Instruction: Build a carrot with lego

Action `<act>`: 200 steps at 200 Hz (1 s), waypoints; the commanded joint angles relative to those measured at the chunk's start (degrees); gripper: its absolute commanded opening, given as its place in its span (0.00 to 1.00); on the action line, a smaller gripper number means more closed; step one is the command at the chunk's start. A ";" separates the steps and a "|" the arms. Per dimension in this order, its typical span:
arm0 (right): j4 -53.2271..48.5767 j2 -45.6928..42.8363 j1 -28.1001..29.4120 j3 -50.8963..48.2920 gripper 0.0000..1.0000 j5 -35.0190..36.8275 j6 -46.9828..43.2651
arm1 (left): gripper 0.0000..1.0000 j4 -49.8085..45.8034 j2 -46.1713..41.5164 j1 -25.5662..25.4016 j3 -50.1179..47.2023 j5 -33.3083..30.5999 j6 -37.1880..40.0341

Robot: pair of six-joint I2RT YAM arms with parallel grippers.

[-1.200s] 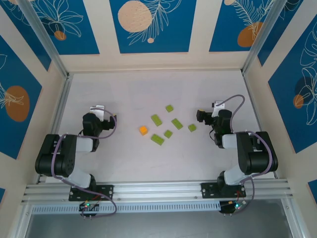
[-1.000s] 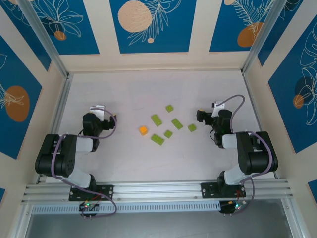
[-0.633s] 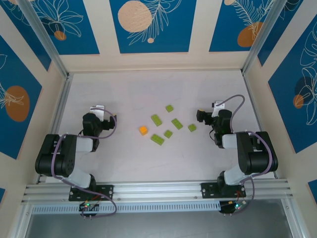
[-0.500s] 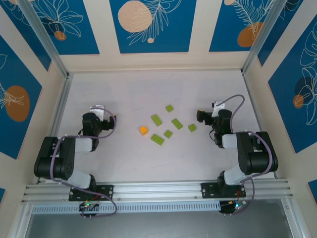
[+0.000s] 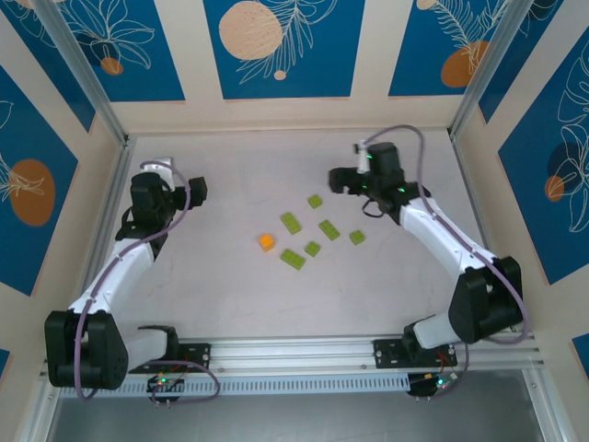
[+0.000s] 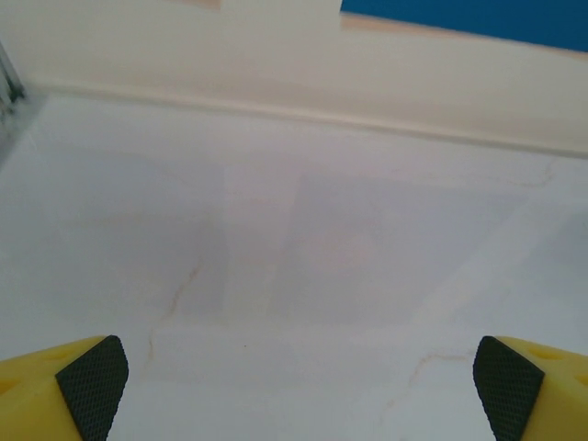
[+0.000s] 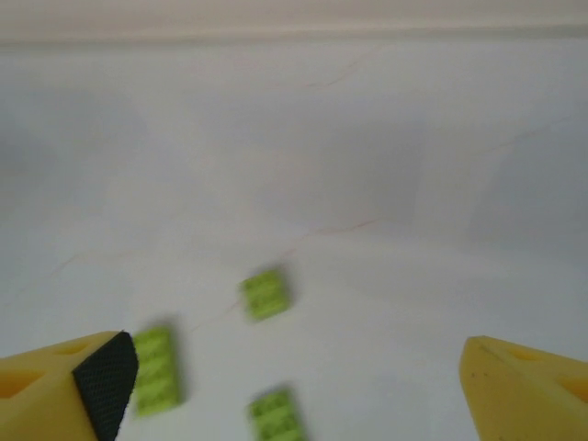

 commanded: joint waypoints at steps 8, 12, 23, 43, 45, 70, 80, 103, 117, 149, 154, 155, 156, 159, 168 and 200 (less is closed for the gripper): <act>-26.69 12.91 7.49 14.06 0.83 -6.99 -2.18 | 0.99 -13.54 3.40 0.22 6.15 2.13 -10.74; -27.96 14.64 8.32 15.58 0.81 -7.21 -2.45 | 0.99 -13.35 3.80 0.24 6.35 3.56 -10.79; -30.02 18.57 10.13 19.36 0.78 -6.97 -2.69 | 0.99 -12.40 4.38 0.30 6.40 6.29 -12.03; -32.21 24.11 11.65 24.40 0.74 -8.08 -3.12 | 0.99 -12.88 4.54 0.51 6.76 7.18 -15.02; -32.52 24.70 11.72 25.02 0.73 -8.22 -3.23 | 0.99 -13.14 4.59 0.56 6.81 6.98 -15.21; -35.91 30.71 13.14 30.65 0.70 -7.70 -3.82 | 0.99 -16.91 5.06 0.87 8.35 5.83 -15.26; -36.44 32.42 13.42 31.93 0.70 -7.64 -3.91 | 0.99 -18.95 5.09 0.87 8.83 3.71 -14.96; -36.59 35.53 13.80 33.74 0.65 -8.03 -4.50 | 0.99 -19.85 4.02 1.03 7.68 0.18 -14.58; -36.55 37.01 13.98 34.71 0.65 -7.76 -5.11 | 0.99 -19.16 3.48 1.05 6.76 0.13 -14.76; -36.11 39.71 14.06 36.80 0.66 -8.24 -6.87 | 0.99 -18.66 4.39 1.20 6.29 0.29 -14.96; -36.19 40.10 14.08 37.16 0.68 -8.33 -7.00 | 0.99 -18.68 4.65 1.22 6.38 0.38 -14.94; -36.19 40.19 14.07 37.20 0.68 -8.36 -7.13 | 0.99 -18.68 4.68 1.22 6.38 0.38 -14.91; -36.24 40.27 14.06 37.36 0.68 -8.41 -7.15 | 0.99 -18.73 4.78 1.23 6.38 0.43 -14.94; -36.28 40.51 14.06 37.52 0.68 -8.44 -7.31 | 0.99 -18.64 4.93 1.23 6.46 0.51 -14.94; -36.48 41.41 14.06 38.23 0.69 -8.55 -7.66 | 0.99 -18.60 5.31 1.29 6.47 0.71 -14.98; -37.17 43.94 14.06 39.68 0.69 -7.35 -8.65 | 0.99 -18.08 6.10 1.38 6.39 1.26 -14.98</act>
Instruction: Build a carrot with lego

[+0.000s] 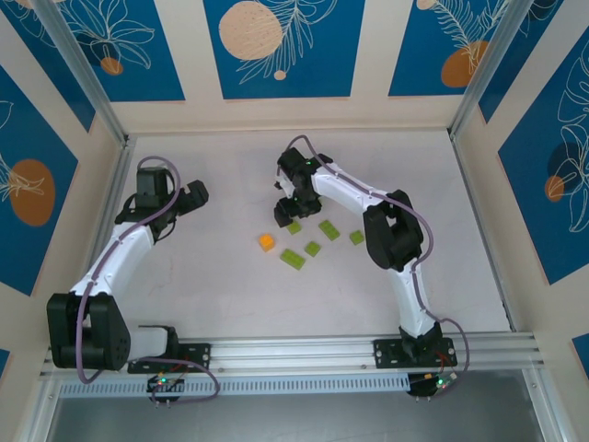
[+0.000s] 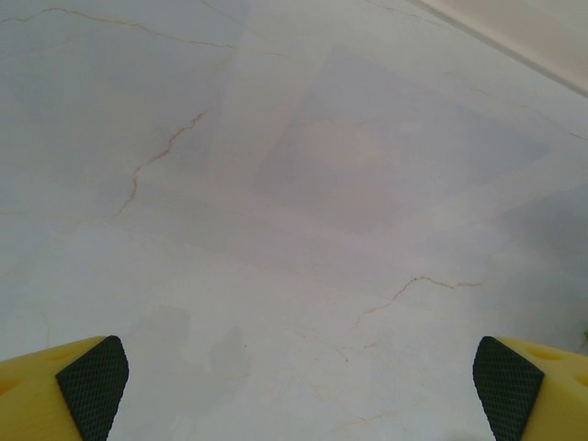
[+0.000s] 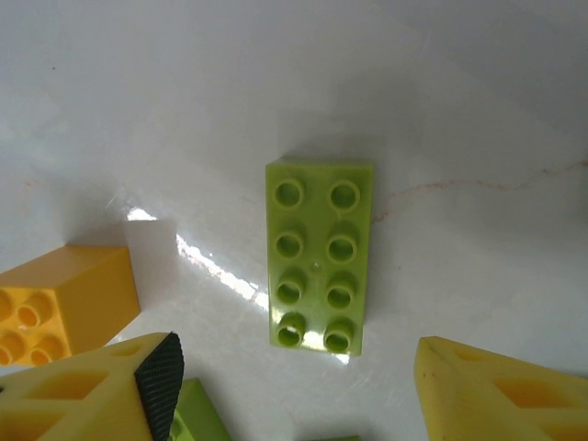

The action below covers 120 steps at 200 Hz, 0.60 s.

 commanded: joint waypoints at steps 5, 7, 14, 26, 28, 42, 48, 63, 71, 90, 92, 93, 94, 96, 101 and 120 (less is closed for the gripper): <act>-2.29 2.42 0.42 2.06 0.69 -0.66 -1.89 | 0.99 -0.49 0.93 0.97 -0.30 0.04 -0.94; -2.30 2.50 0.42 2.07 0.69 -0.63 -1.95 | 0.99 -0.54 0.97 0.97 -0.30 0.06 -0.94; -2.30 2.79 0.41 2.23 0.69 -0.68 -2.05 | 0.99 -0.52 0.95 0.96 -0.30 0.06 -0.94; -2.31 3.34 0.42 2.41 0.69 -0.58 -2.12 | 0.99 -0.55 0.93 1.01 -0.26 0.19 -0.89; -2.30 3.41 0.42 2.51 0.69 -0.61 -2.14 | 0.99 -0.54 0.93 1.00 -0.27 0.23 -0.89; -2.47 4.05 0.49 2.77 0.68 -0.62 -2.18 | 0.99 -0.47 0.80 1.05 -0.26 0.24 -0.83; -2.48 4.29 0.51 2.85 0.68 -0.53 -2.23 | 0.99 -0.44 0.83 1.05 -0.22 0.26 -0.81; -2.57 4.82 0.52 3.12 0.67 -0.10 -2.24 | 0.99 -0.38 0.81 1.15 -0.30 0.30 -0.79; -2.48 4.96 0.51 3.21 0.66 -0.08 -2.24 | 0.99 -0.28 0.91 1.14 -0.37 0.41 -0.75; -2.39 5.44 0.59 3.60 0.65 0.08 -2.23 | 0.99 -0.20 1.02 1.15 -0.39 0.59 -0.77; -2.39 5.52 0.60 3.64 0.65 0.13 -2.23 | 0.99 -0.16 1.08 1.14 -0.39 0.65 -0.77; -2.39 5.55 0.60 3.64 0.64 0.15 -2.23 | 0.99 -0.14 1.09 1.14 -0.39 0.67 -0.72; -2.39 5.56 0.60 3.69 0.64 0.16 -2.24 | 0.99 -0.09 1.05 1.14 -0.43 0.63 -0.75; -2.41 5.64 0.60 3.73 0.64 0.24 -2.24 | 0.99 -0.05 1.05 1.14 -0.45 0.71 -0.76; -2.46 5.87 0.60 3.91 0.64 0.41 -2.18 | 0.99 -0.10 1.03 1.14 -0.43 0.85 -0.77; -2.89 6.78 0.76 5.00 0.61 0.87 -2.32 | 0.99 0.01 1.09 1.21 -0.39 1.03 -0.70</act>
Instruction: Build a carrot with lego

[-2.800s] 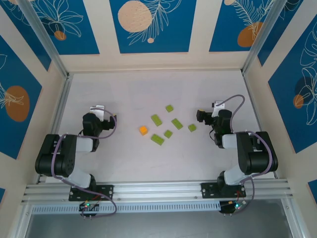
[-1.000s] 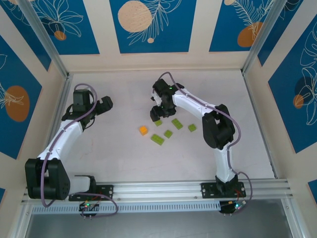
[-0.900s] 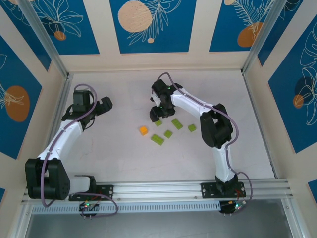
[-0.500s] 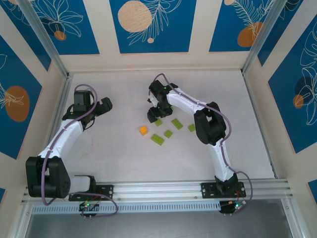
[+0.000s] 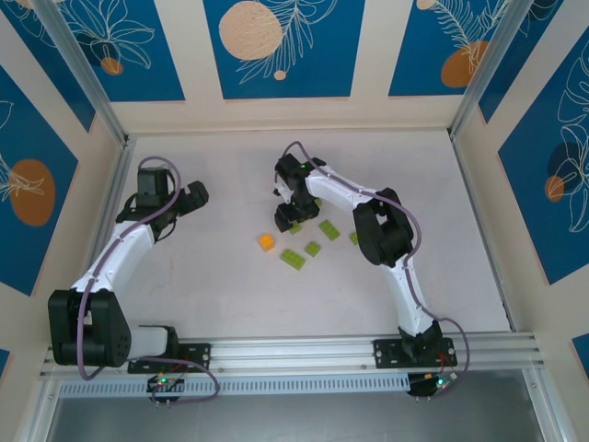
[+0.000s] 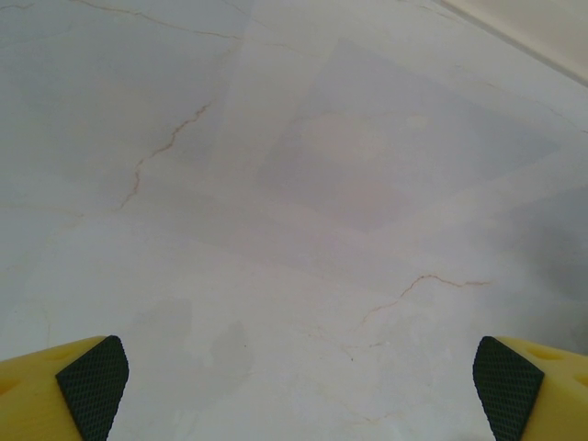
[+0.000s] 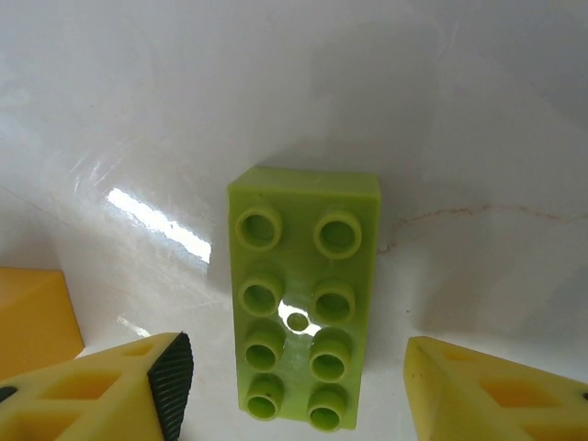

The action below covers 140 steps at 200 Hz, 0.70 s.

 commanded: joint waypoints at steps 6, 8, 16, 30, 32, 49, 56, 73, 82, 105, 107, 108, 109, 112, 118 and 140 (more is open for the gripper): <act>-1.79 2.13 0.67 3.05 0.61 0.57 -0.76 | 0.99 0.03 0.27 1.01 -0.39 0.96 -0.48; -1.86 2.20 0.70 3.11 0.60 0.61 -0.66 | 0.99 0.03 0.26 0.99 -0.39 0.96 -0.48; -1.88 2.51 0.75 3.48 0.60 0.87 -0.66 | 0.99 0.03 0.24 0.99 -0.39 0.96 -0.47; -1.84 2.75 0.84 3.77 0.58 1.25 -0.49 | 0.99 0.07 0.24 0.99 -0.48 0.96 -0.45; -1.83 2.75 0.87 3.84 0.58 1.33 -0.42 | 0.99 0.06 0.30 0.99 -0.48 0.96 -0.47; -1.88 2.97 0.88 4.03 0.55 1.30 -0.34 | 0.99 0.15 0.38 1.03 -0.48 1.14 -0.46; -2.02 3.12 0.93 4.14 0.53 1.46 -0.23 | 0.99 0.22 0.45 1.08 -0.48 1.18 -0.48; -2.15 3.32 0.88 4.14 0.47 1.68 -0.14 | 0.99 0.37 0.55 1.13 -0.57 1.31 -0.48; -2.22 3.31 0.96 4.04 0.45 1.80 -0.04 | 0.99 0.44 0.58 1.08 -0.65 1.40 -0.48; -2.24 2.93 0.97 3.71 0.39 1.76 0.29 | 0.99 0.52 0.57 1.16 -0.76 1.50 -0.51; -2.24 2.79 0.95 3.69 0.39 1.74 0.30 | 0.99 0.53 0.54 1.16 -0.75 1.49 -0.56; -2.24 2.81 0.96 3.64 0.39 1.74 0.30 | 0.99 0.50 0.56 1.16 -0.75 1.49 -0.56; -2.24 2.74 0.96 3.62 0.39 1.69 0.30 | 0.99 0.53 0.53 1.16 -0.74 1.49 -0.57; -2.24 2.67 0.96 3.56 0.39 1.61 0.31 | 0.99 0.45 0.49 1.12 -0.74 1.49 -0.52; -2.24 2.46 0.97 3.44 0.38 1.57 0.33 | 0.99 0.47 0.43 1.16 -0.74 1.55 -0.51; -2.39 1.76 0.97 3.00 0.36 1.72 0.48 | 0.99 0.50 0.36 1.17 -0.83 1.58 -0.57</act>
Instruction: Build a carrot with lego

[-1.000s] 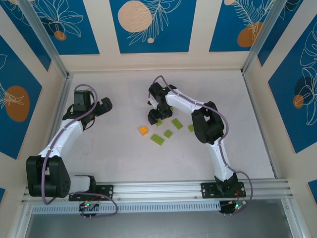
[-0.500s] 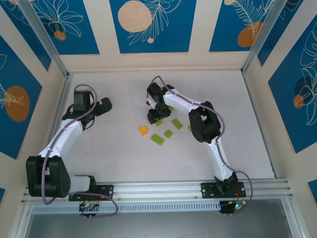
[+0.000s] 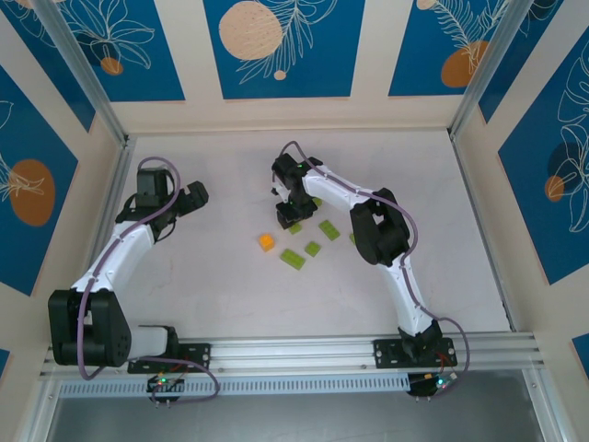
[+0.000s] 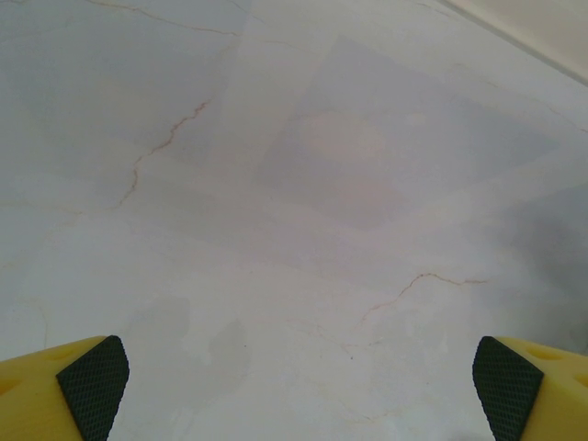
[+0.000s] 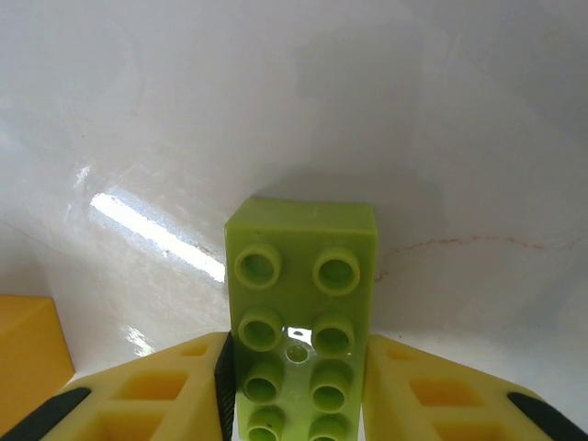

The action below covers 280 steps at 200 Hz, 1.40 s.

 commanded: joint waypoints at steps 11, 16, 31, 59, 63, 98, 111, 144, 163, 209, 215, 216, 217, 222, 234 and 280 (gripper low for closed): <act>-2.07 -0.63 0.48 0.35 0.35 0.14 0.48 | 0.99 0.28 0.32 0.88 -0.57 0.98 -0.57; -2.18 -1.22 0.47 0.21 0.35 0.18 0.59 | 0.99 0.33 0.43 0.88 -0.57 0.99 -0.53; -2.98 -3.28 0.47 -0.01 0.35 0.00 0.70 | 0.99 0.30 0.49 0.90 -0.56 0.99 -0.57; -6.28 -7.19 0.98 0.46 0.35 -2.28 1.23 | 0.99 0.44 0.77 0.84 -0.49 1.15 -0.66; -6.76 -7.77 1.19 0.47 0.35 -2.56 1.26 | 0.99 0.43 0.80 0.87 -0.48 1.07 -0.62; -10.80 -11.44 3.50 0.56 0.36 -5.95 2.38 | 0.99 0.55 0.99 0.88 -0.49 1.16 -0.66; -11.78 -11.99 4.59 0.71 0.36 -7.20 3.18 | 0.98 0.55 1.02 0.88 -0.48 1.16 -0.66; -12.20 -11.48 7.20 2.06 0.37 -8.07 5.97 | 0.98 0.72 0.89 0.90 -0.74 0.90 -0.66; -11.38 -10.03 8.29 2.78 0.37 -8.42 7.24 | 0.99 0.69 0.84 0.88 -0.90 0.99 -0.74; -9.28 -6.26 9.26 4.49 0.37 -8.08 9.78 | 0.98 0.73 0.38 0.90 -1.02 0.77 -0.57; -9.00 -5.86 9.41 4.66 0.37 -8.08 9.96 | 0.98 0.74 0.23 0.87 -1.06 0.72 -0.57; -8.97 -5.79 9.38 4.72 0.37 -8.08 9.97 | 0.98 0.72 0.22 0.88 -1.03 0.72 -0.62; -8.96 -5.72 9.36 4.75 0.37 -8.03 10.06 | 0.98 0.66 0.26 0.88 -1.02 0.72 -0.59; -8.79 -5.29 9.35 4.92 0.37 -8.01 10.16 | 0.99 0.65 0.21 0.86 -1.01 0.68 -0.57; -8.77 -4.37 9.34 5.58 0.37 -7.71 10.22 | 0.98 0.62 0.21 0.88 -1.06 0.75 -0.57; -8.59 -2.28 9.34 6.71 0.37 -7.20 9.95 | 0.98 0.65 0.15 0.88 -1.11 0.72 -0.47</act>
